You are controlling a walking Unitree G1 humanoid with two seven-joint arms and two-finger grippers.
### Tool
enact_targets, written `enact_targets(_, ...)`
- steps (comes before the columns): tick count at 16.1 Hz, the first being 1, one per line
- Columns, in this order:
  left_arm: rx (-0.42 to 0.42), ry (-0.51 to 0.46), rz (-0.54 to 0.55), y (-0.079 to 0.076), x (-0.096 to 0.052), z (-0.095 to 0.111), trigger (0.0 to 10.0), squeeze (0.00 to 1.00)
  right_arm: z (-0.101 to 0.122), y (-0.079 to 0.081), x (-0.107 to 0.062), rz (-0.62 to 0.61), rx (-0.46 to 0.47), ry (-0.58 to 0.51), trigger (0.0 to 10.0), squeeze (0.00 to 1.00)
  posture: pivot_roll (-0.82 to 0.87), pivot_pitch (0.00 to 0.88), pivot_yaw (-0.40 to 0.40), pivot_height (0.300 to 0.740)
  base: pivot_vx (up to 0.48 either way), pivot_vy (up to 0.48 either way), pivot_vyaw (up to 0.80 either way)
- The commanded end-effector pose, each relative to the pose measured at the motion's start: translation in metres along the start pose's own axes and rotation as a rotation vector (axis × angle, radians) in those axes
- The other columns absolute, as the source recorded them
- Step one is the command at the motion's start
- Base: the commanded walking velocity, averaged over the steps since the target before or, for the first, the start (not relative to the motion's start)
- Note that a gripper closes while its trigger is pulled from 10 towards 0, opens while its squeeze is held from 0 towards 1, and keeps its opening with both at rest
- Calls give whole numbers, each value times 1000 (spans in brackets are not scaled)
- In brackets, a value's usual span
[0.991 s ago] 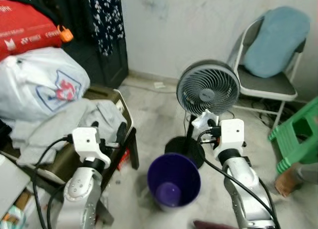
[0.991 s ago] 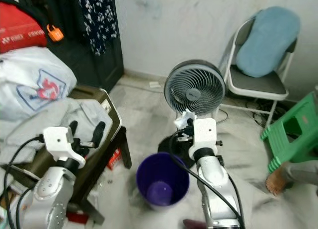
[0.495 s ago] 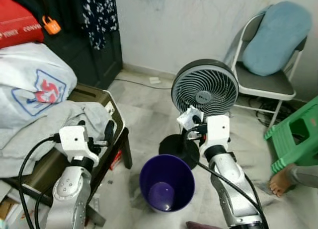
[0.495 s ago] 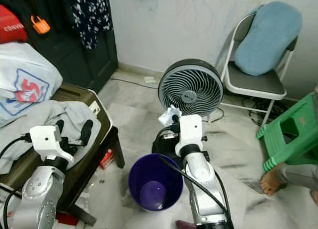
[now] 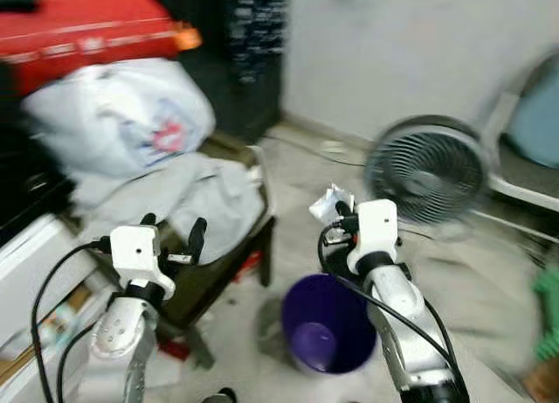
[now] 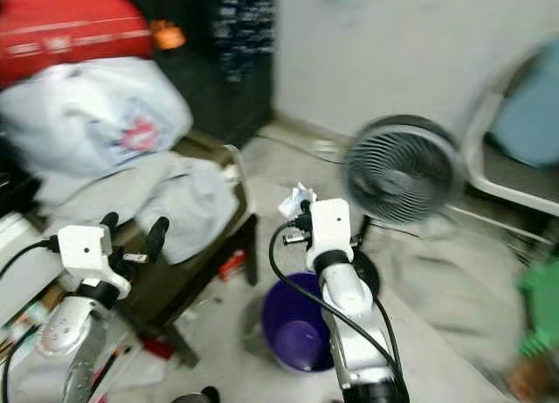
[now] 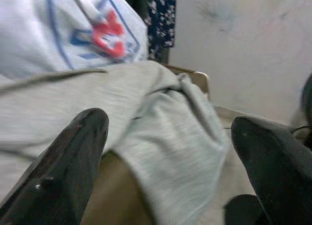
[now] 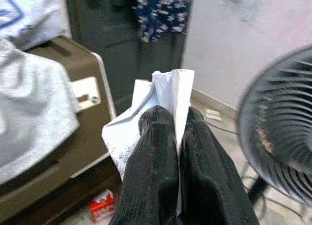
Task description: Clean up the room
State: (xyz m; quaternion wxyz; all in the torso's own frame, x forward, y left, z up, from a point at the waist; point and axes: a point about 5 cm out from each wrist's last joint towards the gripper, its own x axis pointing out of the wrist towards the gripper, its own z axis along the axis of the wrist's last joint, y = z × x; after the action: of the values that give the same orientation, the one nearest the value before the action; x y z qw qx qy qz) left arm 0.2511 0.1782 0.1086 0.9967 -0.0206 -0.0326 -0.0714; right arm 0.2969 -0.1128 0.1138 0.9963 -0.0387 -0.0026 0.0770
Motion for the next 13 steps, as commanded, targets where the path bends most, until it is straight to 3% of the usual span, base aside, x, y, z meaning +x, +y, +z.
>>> enact_targets(1, 23, -42, -62, -8, 1, 9, 10000, 0, -2, -3, 0, -31, -5, 11, 10000, 0, 11, 81, -34, 740, 0, 0, 0)
enact_targets(4, 55, -43, -112, -6, -3, 9, 10000, 0, -7, -24, -2, -205, 19, 77, 10000, 0, 8, 81, -32, 740, 0, 0, 0)
enact_targets(8, 62, -55, -140, -5, 5, 11, 10000, 0, -21, -48, -12, -323, 37, 151, 10000, 0, -10, 59, -16, 740, 0, 0, -200)
enact_targets(11, 65, -66, -147, -5, 10, 12, 10000, 0, -22, -51, -11, -331, 50, 144, 10000, 0, -15, 42, -14, 740, 0, 0, -185)
enact_targets(13, 65, -63, -163, -5, 4, 11, 10000, 0, -19, -45, -5, -309, 54, 134, 10000, 0, -8, 47, -7, 740, 0, 0, 0)
